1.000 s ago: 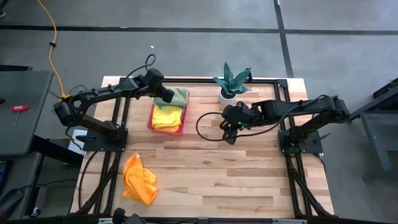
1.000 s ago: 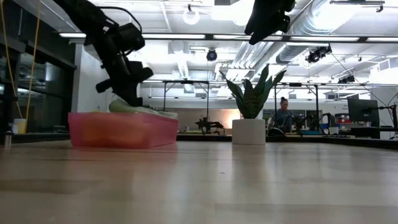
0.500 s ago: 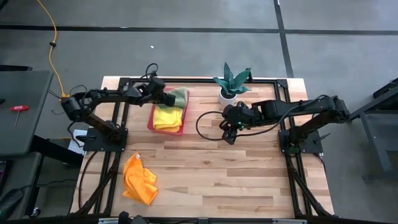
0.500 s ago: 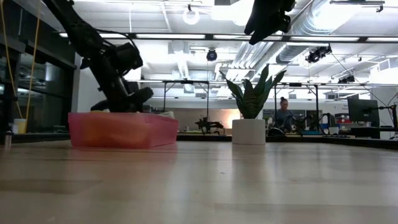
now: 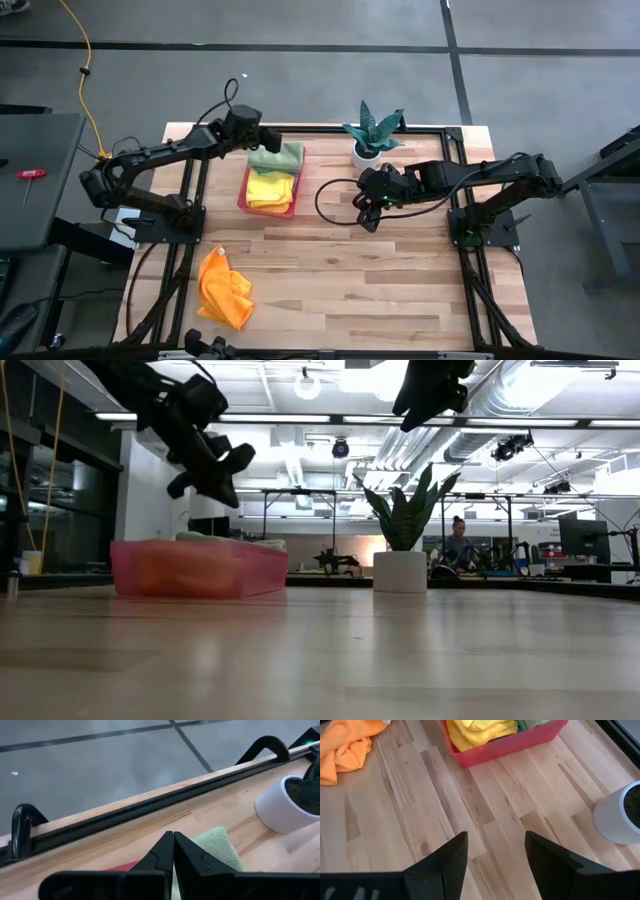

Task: Fold microfiber towels
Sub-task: Put the folded green microfiber towel into the pink bin

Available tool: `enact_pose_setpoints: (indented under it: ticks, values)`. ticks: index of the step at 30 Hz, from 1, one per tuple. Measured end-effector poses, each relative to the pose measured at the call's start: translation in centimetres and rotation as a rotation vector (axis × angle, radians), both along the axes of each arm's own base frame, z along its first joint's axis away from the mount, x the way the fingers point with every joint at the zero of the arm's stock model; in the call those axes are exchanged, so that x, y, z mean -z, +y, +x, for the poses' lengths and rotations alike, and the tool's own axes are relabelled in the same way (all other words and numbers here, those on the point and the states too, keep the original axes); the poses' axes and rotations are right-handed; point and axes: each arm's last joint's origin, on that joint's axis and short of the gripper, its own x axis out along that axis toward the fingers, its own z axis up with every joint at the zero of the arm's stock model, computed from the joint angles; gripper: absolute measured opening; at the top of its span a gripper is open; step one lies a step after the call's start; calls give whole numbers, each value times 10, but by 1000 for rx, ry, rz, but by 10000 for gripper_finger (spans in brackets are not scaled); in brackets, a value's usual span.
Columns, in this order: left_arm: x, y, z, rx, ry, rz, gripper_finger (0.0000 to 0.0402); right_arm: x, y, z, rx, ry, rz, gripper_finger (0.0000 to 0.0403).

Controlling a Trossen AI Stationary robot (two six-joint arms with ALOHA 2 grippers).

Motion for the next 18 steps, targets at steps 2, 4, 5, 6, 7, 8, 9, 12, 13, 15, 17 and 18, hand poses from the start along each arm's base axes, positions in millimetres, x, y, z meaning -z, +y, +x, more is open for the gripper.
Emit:
enact_pose_setpoints:
  ticks: [2, 4, 5, 6, 7, 8, 9, 12, 13, 15, 17, 18]
  values:
    - [3, 1, 1, -12, -5, -12, 0, 0, 0, 0, 0, -1, 0, 190]
    - [9, 1, 7, -22, -20, -38, 0, 0, 0, 0, 0, -5, 0, 190]
    - [14, 1, 12, -22, -26, -55, 0, 0, 0, 1, 0, -7, 1, 190]
    - [19, 1, 18, -16, -35, -68, 0, 0, 0, 1, 0, -7, 1, 190]
    - [23, 1, 24, -2, -47, -70, 0, 0, 0, 0, 0, -6, 1, 190]
    - [25, 0, 31, 11, -68, -62, 0, 0, 0, 0, 0, -6, 1, 190]
    - [27, -1, 39, 19, -98, -52, 0, 0, 0, 0, 0, -6, 1, 190]
    - [37, -1, 55, 23, -156, -53, 0, 0, 0, 0, 0, -6, 1, 190]
    - [41, -1, 58, 11, -161, -52, 0, 0, 0, 1, 0, -6, 1, 190]
    - [51, 0, 63, -21, -150, -62, 0, 0, 0, 0, 0, -6, 1, 190]
    - [60, 1, 65, -42, -135, -86, 0, 0, 0, 0, 0, -6, 1, 190]
    - [65, 1, 67, -43, -136, -94, 0, 0, 0, 0, 0, -6, 1, 190]
